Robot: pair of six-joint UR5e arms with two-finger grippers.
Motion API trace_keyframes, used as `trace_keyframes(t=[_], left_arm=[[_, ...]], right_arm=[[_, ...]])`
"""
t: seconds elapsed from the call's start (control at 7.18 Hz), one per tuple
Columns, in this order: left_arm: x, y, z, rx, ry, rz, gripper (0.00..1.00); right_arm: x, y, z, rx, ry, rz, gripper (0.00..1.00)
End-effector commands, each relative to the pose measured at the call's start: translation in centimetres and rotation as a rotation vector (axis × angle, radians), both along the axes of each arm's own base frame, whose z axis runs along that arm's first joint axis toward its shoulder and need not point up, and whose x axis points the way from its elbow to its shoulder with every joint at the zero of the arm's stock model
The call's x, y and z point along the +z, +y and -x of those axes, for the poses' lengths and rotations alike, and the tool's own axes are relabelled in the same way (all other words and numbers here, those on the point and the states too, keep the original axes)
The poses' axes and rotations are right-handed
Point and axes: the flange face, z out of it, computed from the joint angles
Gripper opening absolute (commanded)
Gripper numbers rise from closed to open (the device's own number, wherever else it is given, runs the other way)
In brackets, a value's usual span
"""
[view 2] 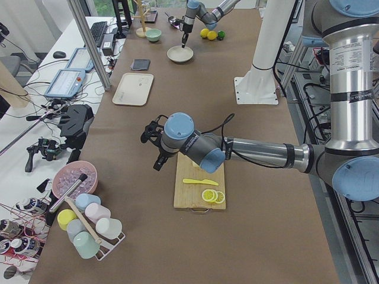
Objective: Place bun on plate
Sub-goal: 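Slide the white plate with the right gripper toward the table center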
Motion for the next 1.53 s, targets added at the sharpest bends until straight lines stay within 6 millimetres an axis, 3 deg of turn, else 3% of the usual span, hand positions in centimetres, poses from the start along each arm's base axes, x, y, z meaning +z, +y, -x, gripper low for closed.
trace_keyframes(t=[0.0, 0.14, 0.28, 0.56, 0.7, 0.84, 0.98, 1.11, 1.39], left_arm=[[0.4, 0.3, 0.1, -0.001, -0.001, 0.009, 0.98], [0.5, 0.3, 0.1, -0.002, -0.001, 0.01, 0.98], [0.5, 0.3, 0.0, 0.0, -0.001, 0.01, 0.98], [0.5, 0.3, 0.0, -0.001, -0.001, 0.012, 0.98], [0.5, 0.3, 0.1, -0.003, 0.0, 0.013, 0.98], [0.5, 0.3, 0.0, -0.001, 0.0, 0.013, 0.98], [0.6, 0.4, 0.0, -0.001, -0.001, 0.017, 0.98], [0.8, 0.4, 0.1, -0.002, -0.002, 0.02, 0.98], [0.7, 0.8, 0.0, -0.067, 0.039, 0.127, 0.98]], right_arm=[[-9.1, 2.8, 2.8, 0.0, -0.096, 0.033, 0.0], [-14.0, 4.6, 6.8, 0.033, -0.106, 0.069, 0.0], [-19.0, 6.1, 12.6, 0.08, -0.119, 0.077, 0.0], [-28.7, 9.6, 22.0, 0.127, -0.041, 0.145, 0.0], [-32.1, 12.1, 25.4, 0.144, -0.037, 0.166, 0.0], [-32.0, 13.6, 27.4, 0.143, -0.015, 0.16, 0.0], [-31.6, 13.9, 27.7, 0.145, 0.002, 0.137, 0.93], [-31.6, 13.8, 27.6, 0.148, 0.005, 0.131, 1.0], [-32.3, 11.1, 24.5, 0.149, 0.037, 0.07, 1.0]])
